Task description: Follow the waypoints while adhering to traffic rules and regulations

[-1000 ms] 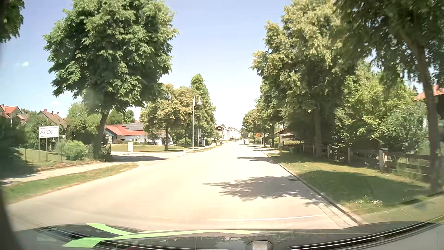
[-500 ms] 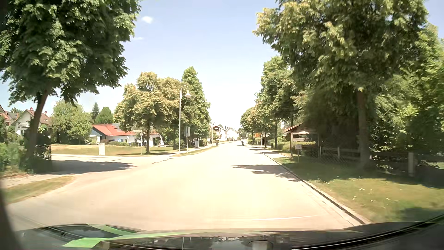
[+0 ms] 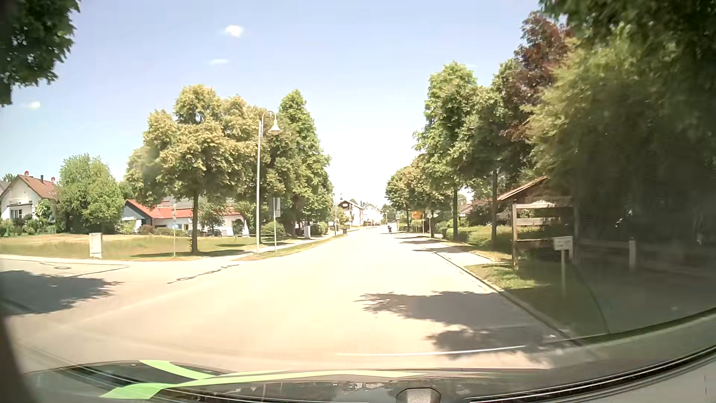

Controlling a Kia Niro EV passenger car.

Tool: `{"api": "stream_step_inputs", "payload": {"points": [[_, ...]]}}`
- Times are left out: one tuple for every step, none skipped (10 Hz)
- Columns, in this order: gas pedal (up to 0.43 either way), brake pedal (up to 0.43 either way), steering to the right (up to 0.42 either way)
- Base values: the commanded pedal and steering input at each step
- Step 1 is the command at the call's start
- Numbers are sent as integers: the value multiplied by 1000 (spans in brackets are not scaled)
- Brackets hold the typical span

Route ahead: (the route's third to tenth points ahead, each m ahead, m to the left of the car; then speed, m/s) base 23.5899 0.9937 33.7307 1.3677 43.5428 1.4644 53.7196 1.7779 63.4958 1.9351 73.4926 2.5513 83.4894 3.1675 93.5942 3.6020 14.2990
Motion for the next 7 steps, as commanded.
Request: {"api": "stream_step_inputs", "payload": {"points": [[189, 0, 1], [189, 0, 1], [189, 0, 1], [157, 0, 0], [157, 0, 0], [157, 0, 0], [157, 0, 0]]}}
